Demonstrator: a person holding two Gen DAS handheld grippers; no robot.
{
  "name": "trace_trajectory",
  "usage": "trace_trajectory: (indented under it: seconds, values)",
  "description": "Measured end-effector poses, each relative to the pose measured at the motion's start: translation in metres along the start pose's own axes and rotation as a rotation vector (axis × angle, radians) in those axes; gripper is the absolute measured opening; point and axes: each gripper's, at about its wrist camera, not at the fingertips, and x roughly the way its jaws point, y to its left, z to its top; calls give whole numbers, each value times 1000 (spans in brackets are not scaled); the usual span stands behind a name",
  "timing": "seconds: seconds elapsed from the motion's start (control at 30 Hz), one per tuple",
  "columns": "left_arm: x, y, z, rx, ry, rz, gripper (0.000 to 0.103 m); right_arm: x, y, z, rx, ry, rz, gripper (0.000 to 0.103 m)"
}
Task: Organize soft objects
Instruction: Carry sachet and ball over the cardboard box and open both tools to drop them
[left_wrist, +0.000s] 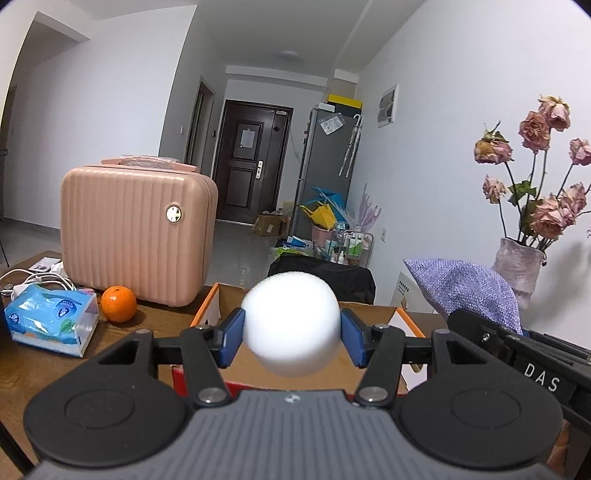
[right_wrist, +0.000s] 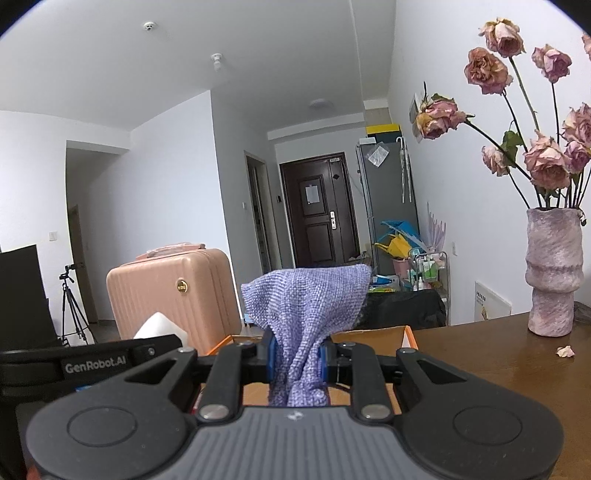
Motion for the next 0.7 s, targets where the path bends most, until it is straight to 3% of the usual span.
trace_trajectory:
  seconds: [0.7]
  values:
    - [75, 8, 11, 6, 65, 49, 57, 81, -11, 19, -6, 95, -35, 20]
